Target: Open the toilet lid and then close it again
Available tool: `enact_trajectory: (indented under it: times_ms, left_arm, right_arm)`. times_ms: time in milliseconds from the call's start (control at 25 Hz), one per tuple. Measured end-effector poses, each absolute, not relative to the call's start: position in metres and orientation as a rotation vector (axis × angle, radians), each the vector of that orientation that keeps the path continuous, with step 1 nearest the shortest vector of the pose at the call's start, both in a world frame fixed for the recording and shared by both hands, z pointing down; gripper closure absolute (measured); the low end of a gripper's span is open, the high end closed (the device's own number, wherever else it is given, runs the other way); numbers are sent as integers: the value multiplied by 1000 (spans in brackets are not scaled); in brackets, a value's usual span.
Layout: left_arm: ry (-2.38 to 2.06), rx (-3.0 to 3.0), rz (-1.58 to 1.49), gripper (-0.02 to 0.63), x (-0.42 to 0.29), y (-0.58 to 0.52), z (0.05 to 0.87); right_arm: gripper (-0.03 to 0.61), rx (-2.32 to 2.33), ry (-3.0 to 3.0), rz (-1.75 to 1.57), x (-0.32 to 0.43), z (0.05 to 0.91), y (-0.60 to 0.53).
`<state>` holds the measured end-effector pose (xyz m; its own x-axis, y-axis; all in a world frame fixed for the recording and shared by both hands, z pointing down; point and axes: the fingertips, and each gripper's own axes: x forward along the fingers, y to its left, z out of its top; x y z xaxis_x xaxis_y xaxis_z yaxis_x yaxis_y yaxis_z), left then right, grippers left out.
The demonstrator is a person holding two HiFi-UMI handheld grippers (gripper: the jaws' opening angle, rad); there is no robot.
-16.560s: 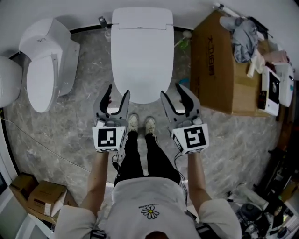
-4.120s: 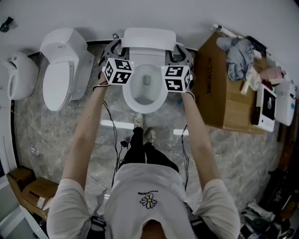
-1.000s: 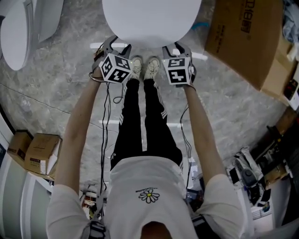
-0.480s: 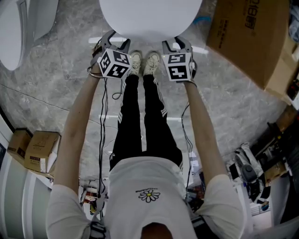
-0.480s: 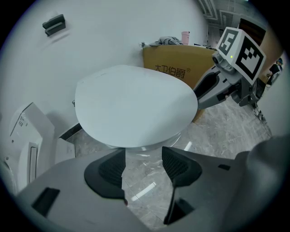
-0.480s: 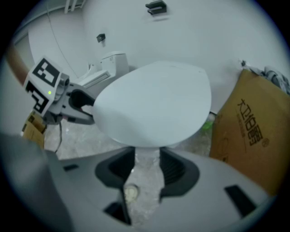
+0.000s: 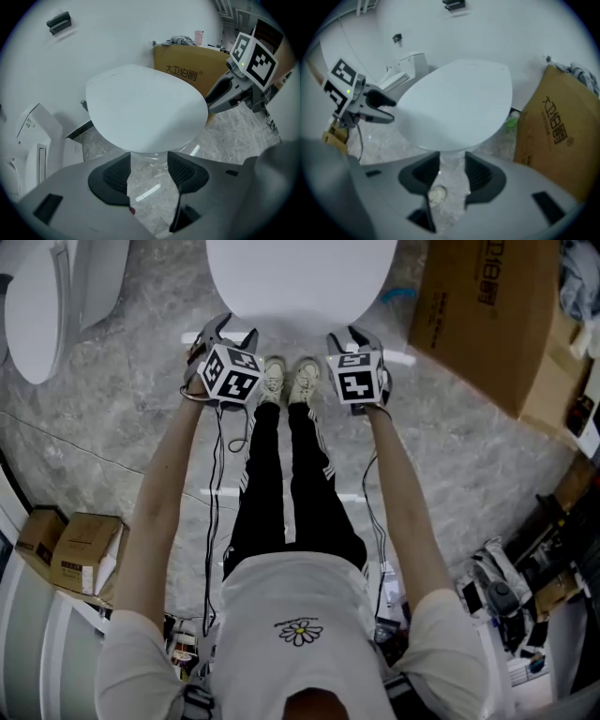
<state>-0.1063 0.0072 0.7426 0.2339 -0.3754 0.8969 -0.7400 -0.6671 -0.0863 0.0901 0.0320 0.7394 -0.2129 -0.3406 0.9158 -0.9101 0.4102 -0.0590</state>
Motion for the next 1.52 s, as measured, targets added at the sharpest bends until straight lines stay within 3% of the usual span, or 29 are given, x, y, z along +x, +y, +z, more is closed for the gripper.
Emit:
enact_trajectory:
  times_ms: [320, 640, 1000, 1240, 1520]
  left_arm:
    - [-1231, 2170, 1325, 351, -130, -58, 634]
    - [-1585, 2290, 914, 391, -132, -144, 419]
    - [-1803, 2532, 342, 488, -97, -127, 179]
    - [-1825, 2611, 65, 569, -82, -75, 90]
    - [-1867, 2683, -7, 589, -73, -25, 54]
  right_arm:
    - [407, 1248, -1766, 672, 125, 636, -33]
    - [433, 1535, -1924, 415, 135, 429, -120]
    - [446, 1843, -2209, 115, 117, 201, -105]
    - [454, 1928, -2372, -79, 100, 106, -47]
    - [531, 1973, -2448, -252, 78, 54, 11]
